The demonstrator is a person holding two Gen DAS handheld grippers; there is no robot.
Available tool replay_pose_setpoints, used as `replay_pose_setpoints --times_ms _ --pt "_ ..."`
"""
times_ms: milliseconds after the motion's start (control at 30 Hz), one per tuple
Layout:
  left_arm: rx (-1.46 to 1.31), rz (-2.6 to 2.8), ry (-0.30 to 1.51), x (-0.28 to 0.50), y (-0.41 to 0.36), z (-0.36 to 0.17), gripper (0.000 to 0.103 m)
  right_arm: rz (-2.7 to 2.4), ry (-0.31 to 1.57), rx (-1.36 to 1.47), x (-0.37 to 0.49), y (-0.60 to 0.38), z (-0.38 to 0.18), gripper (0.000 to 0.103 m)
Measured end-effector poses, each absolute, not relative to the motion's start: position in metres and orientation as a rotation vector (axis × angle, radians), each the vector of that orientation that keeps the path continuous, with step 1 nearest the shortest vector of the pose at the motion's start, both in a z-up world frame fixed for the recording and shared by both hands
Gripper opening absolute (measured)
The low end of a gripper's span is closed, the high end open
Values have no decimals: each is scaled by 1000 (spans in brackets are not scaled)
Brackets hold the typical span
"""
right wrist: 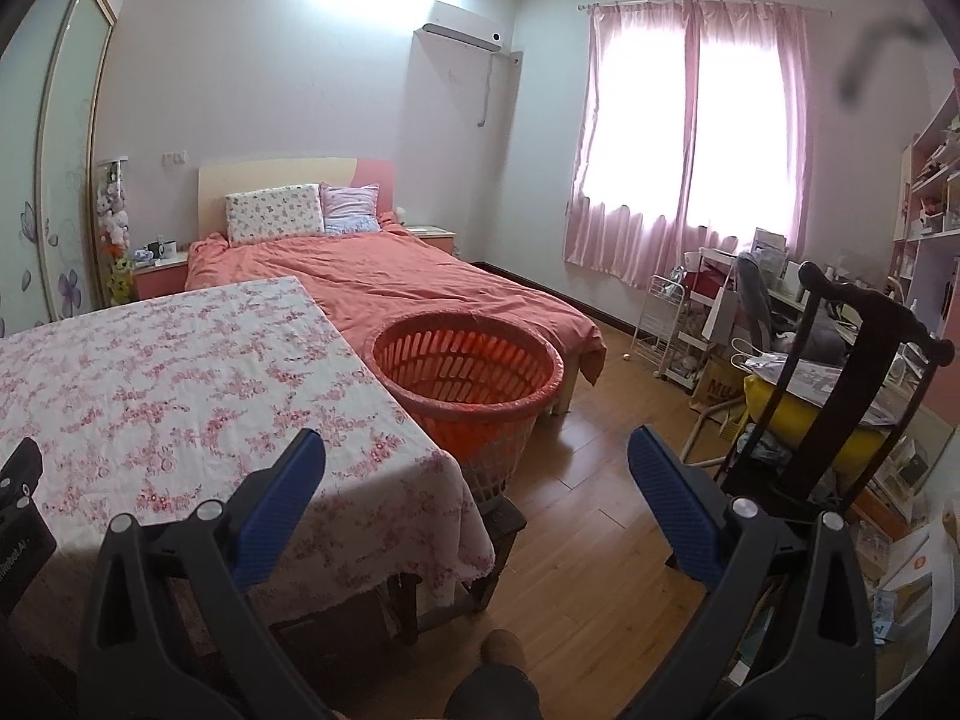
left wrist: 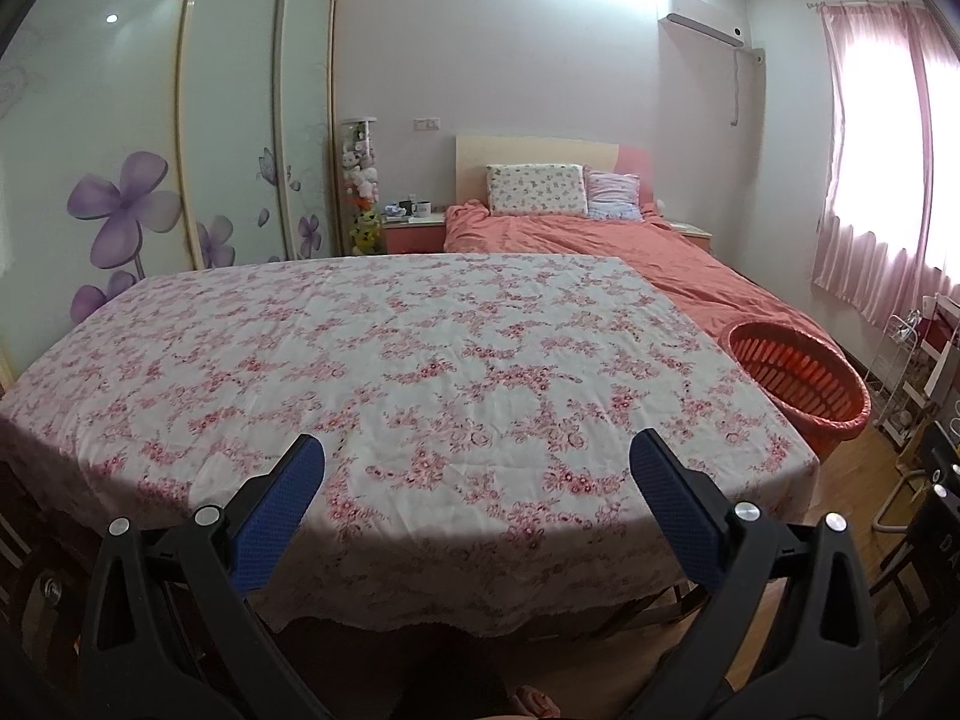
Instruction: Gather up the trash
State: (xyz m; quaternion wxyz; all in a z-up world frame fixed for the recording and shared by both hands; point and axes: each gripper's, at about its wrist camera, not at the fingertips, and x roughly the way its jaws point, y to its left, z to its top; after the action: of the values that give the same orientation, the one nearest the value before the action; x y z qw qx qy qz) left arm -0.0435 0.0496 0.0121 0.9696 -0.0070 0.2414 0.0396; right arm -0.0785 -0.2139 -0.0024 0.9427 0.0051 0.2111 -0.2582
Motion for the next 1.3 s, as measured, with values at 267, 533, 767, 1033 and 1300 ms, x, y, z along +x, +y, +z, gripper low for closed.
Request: replay_pose_setpoints --times_ms 267,533,767,1033,1300 --pt "-12 82 475 -52 50 15 100 -528 426 7 -85 -212 -4 99" --pt "-18 75 467 -57 49 18 100 -530 425 9 -86 -213 -3 99" --pt "-21 67 463 -59 47 19 100 -531 423 10 -89 -212 -2 99" --pt "-27 62 471 -59 47 19 100 -522 430 17 -94 -211 -2 99" --pt "-26 59 472 -60 46 18 100 -515 433 20 -92 -209 0 99"
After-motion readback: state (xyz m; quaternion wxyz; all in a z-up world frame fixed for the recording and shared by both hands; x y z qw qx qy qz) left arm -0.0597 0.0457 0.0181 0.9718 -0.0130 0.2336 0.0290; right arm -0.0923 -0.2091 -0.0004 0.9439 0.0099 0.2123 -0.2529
